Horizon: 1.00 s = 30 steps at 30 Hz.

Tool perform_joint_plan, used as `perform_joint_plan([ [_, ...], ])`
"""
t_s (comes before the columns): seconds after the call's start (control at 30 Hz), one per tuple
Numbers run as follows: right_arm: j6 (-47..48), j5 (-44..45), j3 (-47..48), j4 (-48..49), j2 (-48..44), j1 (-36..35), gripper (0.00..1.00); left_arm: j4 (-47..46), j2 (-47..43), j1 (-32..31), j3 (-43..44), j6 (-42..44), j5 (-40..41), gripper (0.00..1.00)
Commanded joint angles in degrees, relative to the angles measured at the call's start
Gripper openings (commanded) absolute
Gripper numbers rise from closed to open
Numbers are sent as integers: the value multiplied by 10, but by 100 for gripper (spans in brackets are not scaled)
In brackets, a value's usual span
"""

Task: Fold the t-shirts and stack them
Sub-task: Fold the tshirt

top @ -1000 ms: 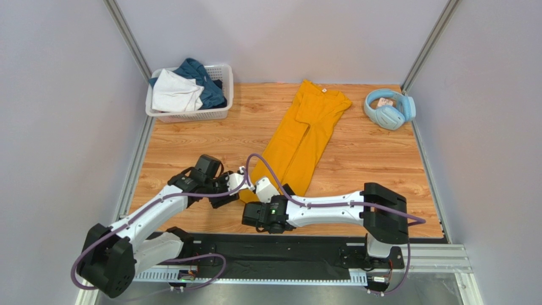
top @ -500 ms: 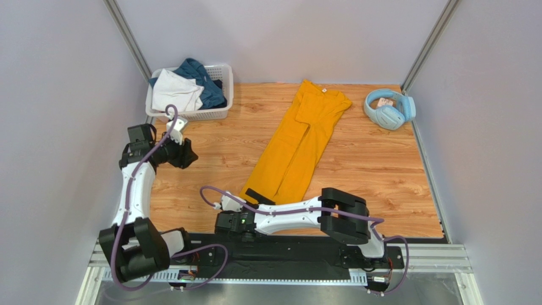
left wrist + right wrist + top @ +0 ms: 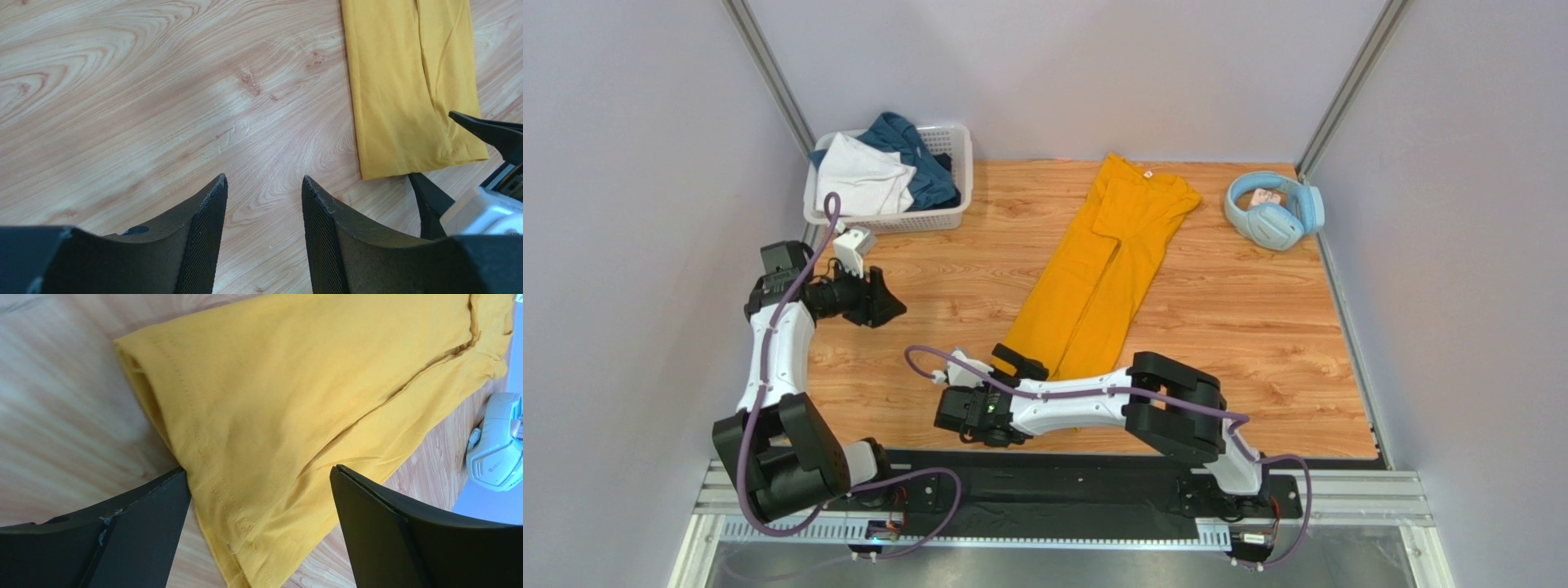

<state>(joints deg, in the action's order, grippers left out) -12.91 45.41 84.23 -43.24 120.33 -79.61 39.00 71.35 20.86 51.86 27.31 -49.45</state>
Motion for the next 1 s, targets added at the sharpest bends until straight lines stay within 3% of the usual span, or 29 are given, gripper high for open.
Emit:
perform_joint_plan([
  [0.0, -19, -58, -57, 26, 60, 22, 95, 2, -5, 7, 27, -5, -33, 55],
  [0.43, -64, -153, -133, 30, 9, 10, 89, 4, 16, 7, 49, -7, -30, 56],
  [0.53, -63, -180, -141, 34, 8, 9, 85, 4, 16, 6, 54, -9, -30, 56],
  [0.77, -39, -258, -127, 36, 19, 11, 62, 5, 15, 7, 64, -10, -30, 56],
  [0.97, -48, -381, -122, 26, 16, 37, 57, 5, 14, 6, 65, -5, -30, 57],
])
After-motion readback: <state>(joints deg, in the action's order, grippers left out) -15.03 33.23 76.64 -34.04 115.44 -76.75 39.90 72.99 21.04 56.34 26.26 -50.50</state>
